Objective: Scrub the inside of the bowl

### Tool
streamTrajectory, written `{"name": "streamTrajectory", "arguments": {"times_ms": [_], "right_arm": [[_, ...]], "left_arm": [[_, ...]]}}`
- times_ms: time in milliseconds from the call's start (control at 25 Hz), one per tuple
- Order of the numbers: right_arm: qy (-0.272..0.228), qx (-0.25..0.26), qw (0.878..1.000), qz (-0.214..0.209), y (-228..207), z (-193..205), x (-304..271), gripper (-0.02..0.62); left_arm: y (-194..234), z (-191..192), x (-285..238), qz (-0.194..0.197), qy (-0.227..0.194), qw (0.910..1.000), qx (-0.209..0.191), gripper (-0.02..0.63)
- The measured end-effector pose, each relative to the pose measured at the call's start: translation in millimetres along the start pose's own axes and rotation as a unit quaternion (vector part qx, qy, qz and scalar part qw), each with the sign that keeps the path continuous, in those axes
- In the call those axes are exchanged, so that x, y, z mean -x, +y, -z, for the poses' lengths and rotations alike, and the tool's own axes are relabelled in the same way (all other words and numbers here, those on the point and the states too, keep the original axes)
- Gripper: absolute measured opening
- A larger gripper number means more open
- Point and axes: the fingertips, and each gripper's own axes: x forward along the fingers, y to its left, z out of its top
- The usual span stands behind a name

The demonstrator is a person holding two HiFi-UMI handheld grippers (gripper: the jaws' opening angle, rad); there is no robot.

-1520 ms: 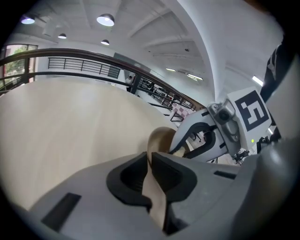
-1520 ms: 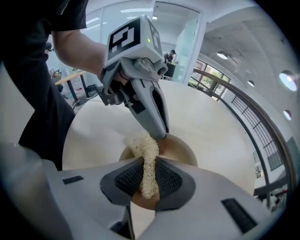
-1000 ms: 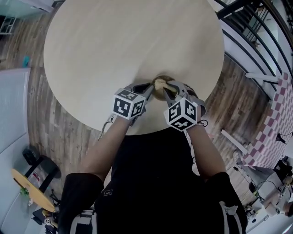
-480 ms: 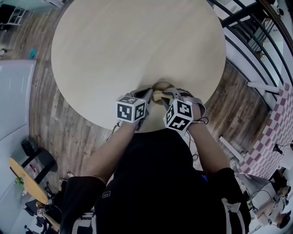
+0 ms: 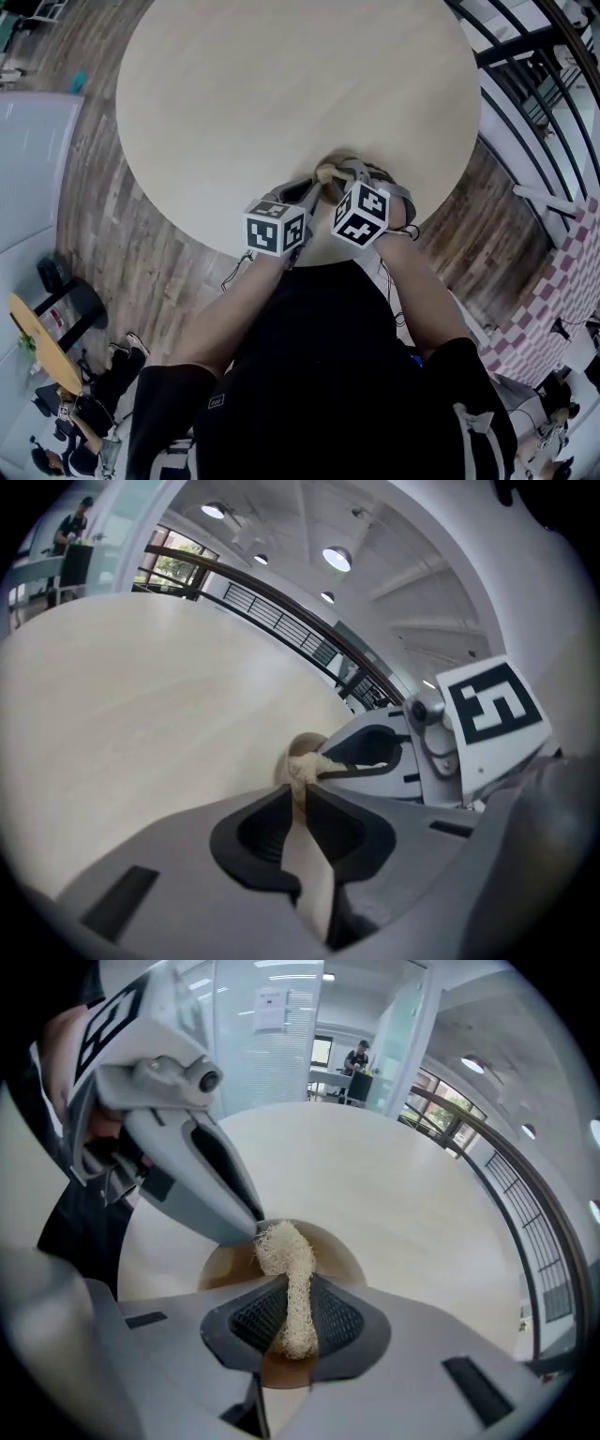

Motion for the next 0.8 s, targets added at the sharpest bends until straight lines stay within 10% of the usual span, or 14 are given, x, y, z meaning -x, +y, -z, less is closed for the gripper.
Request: {"name": "streamTrajectory", "arguments": {"times_ms": [160,480,800], "right_arm": [[-0.039,-0.085,0.996,0.002,-19,-9,-1,0.077],[-0.167,-0.269,0.948,-0.017,-49,-24,22,0.077],[-0.081,-0.102,0.989,-0.076,-9,-17,46,0.077]], "left_arm": [[3,-1,3,-0.022,-0.01,0.9993,-0.027,0.066],[22,-11,7,-0.033,-0.049,0.9936,0.097,0.052],[22,-17,3,-0.033,-0.044,0.9938,0.097,0.038]]}}
